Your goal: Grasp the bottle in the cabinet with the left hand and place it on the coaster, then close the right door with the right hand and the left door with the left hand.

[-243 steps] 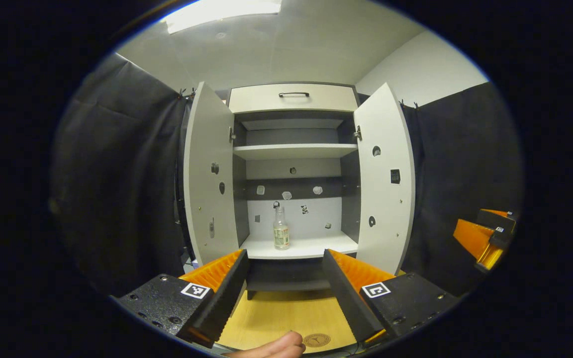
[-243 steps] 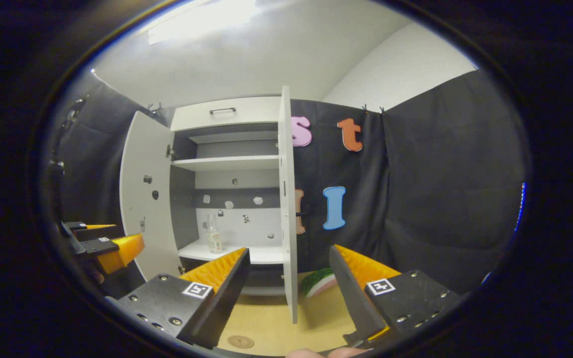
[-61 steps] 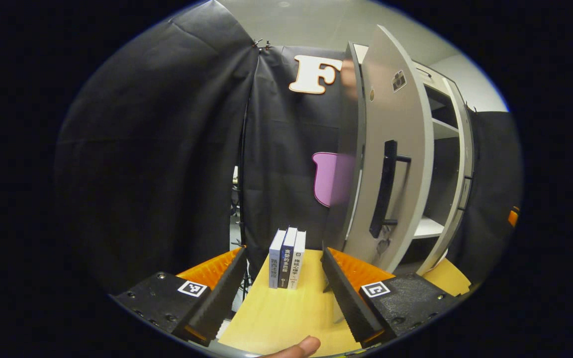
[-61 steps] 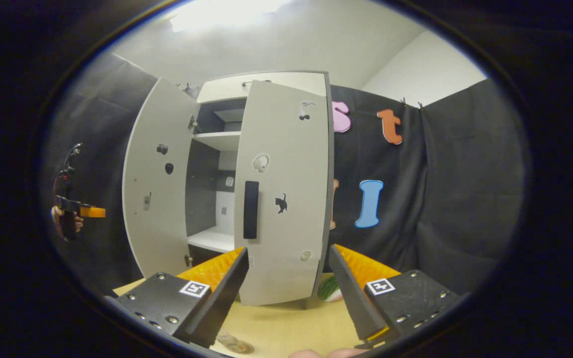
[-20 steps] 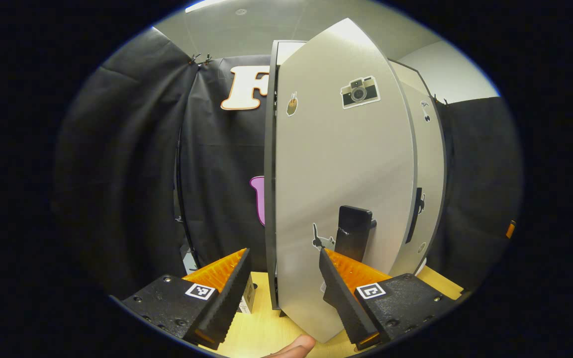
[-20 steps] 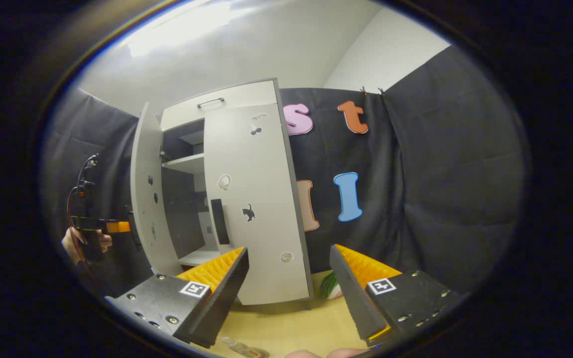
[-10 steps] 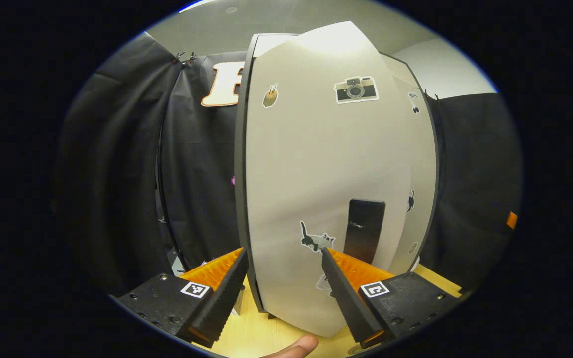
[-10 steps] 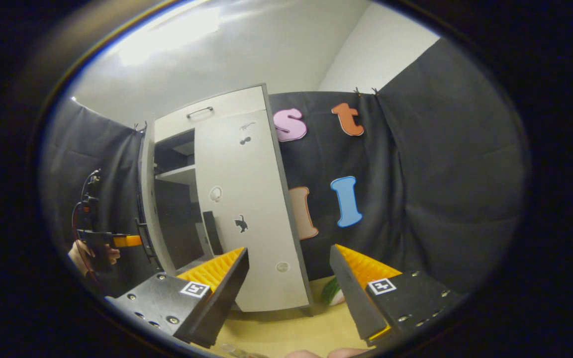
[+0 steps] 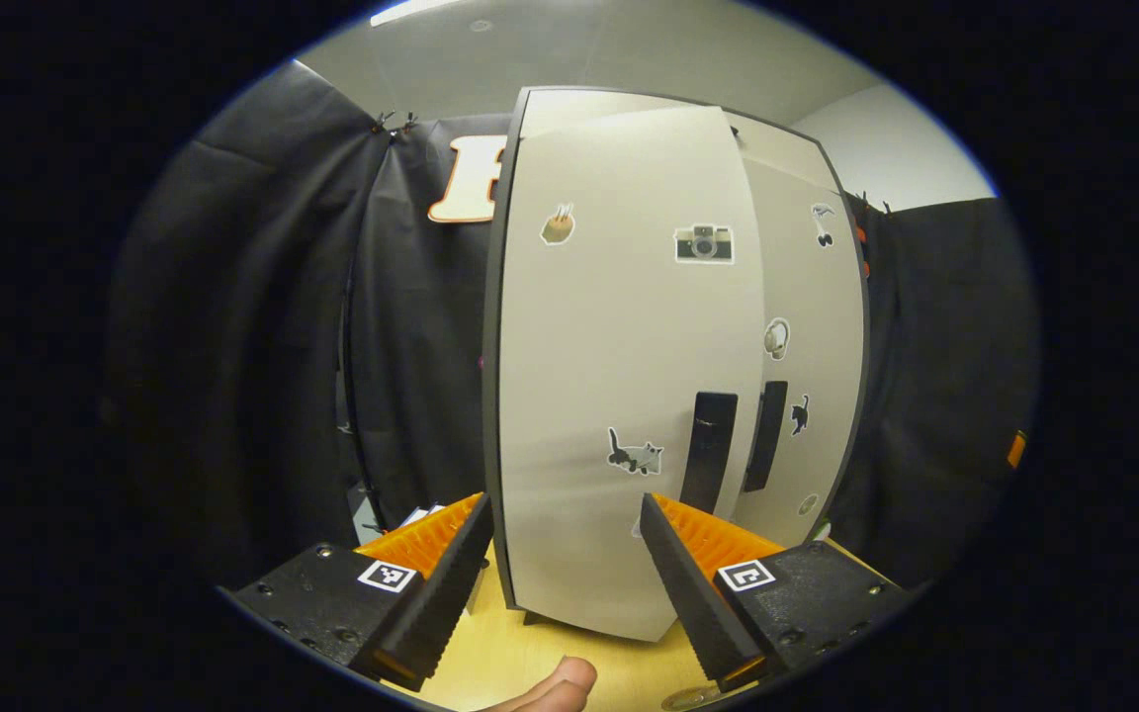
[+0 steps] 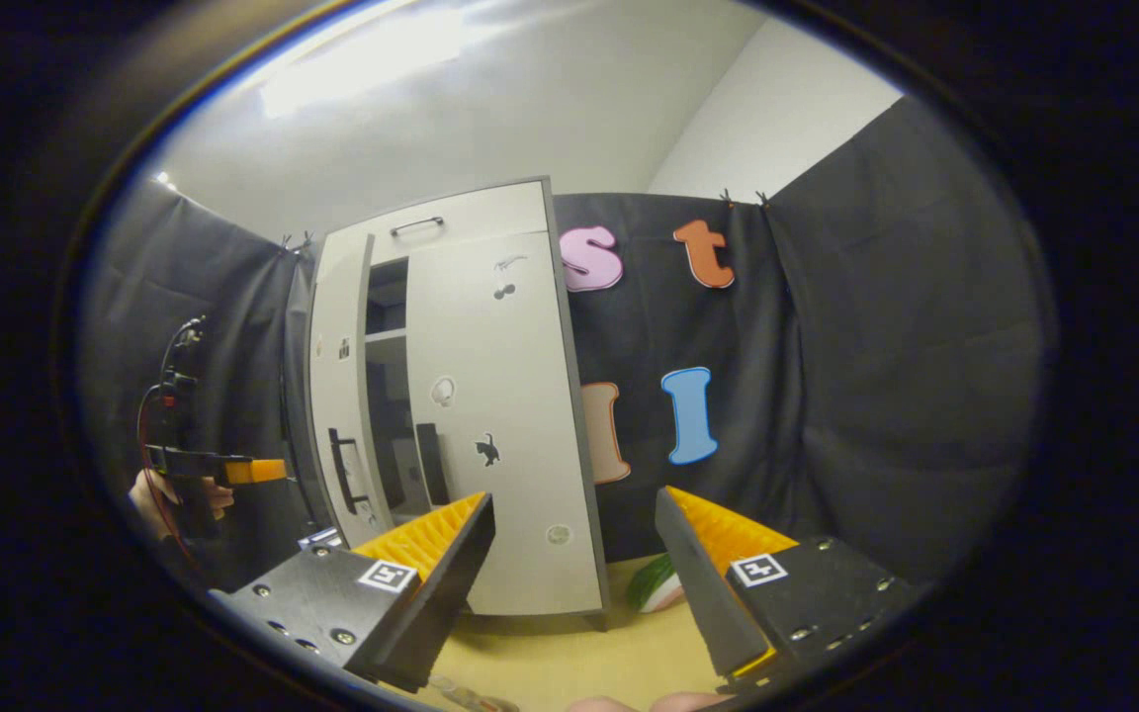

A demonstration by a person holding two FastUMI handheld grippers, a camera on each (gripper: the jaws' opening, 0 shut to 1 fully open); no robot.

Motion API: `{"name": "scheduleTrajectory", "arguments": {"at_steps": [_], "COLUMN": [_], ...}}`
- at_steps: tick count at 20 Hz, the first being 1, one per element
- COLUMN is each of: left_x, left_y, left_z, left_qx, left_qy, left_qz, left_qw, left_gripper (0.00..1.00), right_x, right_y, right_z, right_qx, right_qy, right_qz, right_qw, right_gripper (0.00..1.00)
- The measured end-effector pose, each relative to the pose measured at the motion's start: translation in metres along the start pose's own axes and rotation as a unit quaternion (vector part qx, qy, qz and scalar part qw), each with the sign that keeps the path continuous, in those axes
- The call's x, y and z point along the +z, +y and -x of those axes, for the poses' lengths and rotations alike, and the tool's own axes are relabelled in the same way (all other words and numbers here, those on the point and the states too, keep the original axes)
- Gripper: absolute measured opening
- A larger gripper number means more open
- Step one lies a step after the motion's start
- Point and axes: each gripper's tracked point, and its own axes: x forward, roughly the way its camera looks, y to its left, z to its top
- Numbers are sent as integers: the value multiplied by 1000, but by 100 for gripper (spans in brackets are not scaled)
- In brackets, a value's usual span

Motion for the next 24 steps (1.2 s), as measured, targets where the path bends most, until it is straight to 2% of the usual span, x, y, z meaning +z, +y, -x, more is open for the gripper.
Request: {"name": "scheduleTrajectory", "arguments": {"at_steps": [5,7,11,13,14,16,18,19,20,21,24], "left_x": [23,36,55,56,56,54,52,50,47,43,34], "left_y": [-13,-21,-37,-38,-41,-48,-43,-41,-38,-37,-36], "left_z": [69,95,131,141,145,150,154,156,157,158,158], "left_qx": [1,-3,-15,-14,-19,-36,-31,-28,-27,-27,-31], "left_qy": [-18,-25,-33,-27,-25,-21,-28,-30,-30,-31,-26], "left_qz": [0,10,29,40,49,44,21,8,-3,-8,-7], "left_qw": [1000,1000,999,999,998,998,999,999,999,999,999], "left_gripper": [95,95,93,93,93,96,93,96,92,96,96], "right_x": [38,55,75,86,90,90,87,84,80,74,61], "right_y": [22,32,53,58,61,68,71,71,72,72,74], "right_z": [34,49,69,74,76,79,77,74,71,69,64], "right_qx": [8,8,6,8,11,18,18,16,14,11,7], "right_qy": [-23,-45,-56,-69,-77,-78,-79,-79,-76,-72,-61], "right_qz": [24,30,-11,-21,-20,-14,-4,1,6,13,39], "right_qw": [999,999,998,997,997,997,997,997,997,997,997], "right_gripper": [97,100,96,99,96,99,99,99,96,96,96]}}
